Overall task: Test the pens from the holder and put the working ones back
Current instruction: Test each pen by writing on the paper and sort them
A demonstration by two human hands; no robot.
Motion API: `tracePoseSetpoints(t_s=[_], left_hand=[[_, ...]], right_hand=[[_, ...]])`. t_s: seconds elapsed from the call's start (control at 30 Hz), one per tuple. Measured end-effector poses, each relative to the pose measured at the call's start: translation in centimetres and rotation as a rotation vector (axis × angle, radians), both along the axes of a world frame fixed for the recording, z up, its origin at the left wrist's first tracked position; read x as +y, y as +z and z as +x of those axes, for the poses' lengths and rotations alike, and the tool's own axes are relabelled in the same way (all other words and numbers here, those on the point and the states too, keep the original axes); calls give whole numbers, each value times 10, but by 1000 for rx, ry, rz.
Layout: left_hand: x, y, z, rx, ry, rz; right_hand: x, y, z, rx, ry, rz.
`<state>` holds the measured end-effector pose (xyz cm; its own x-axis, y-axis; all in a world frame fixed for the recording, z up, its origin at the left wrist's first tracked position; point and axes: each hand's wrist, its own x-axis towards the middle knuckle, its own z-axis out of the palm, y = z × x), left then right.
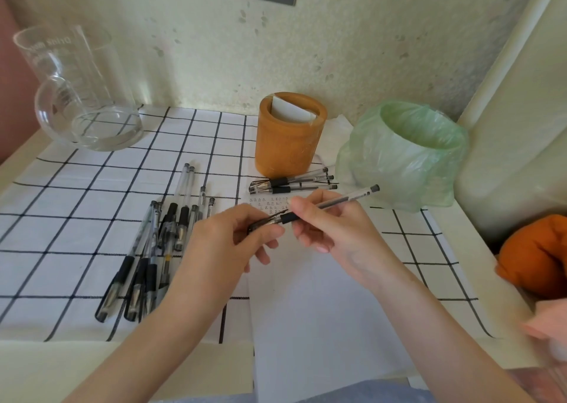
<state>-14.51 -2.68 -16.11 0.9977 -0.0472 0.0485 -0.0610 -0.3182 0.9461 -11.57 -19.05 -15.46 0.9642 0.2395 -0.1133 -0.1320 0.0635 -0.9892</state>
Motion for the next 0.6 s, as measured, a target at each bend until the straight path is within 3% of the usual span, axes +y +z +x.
tracePoseSetpoints(t_s=[0.33, 0.6], left_hand=[[-2, -4, -5, -66, 6, 106], [1, -4, -1, -112, 22, 277]], right_hand=[[2, -4, -4, 29, 3, -16], [17, -12, -2, 195, 6, 139]])
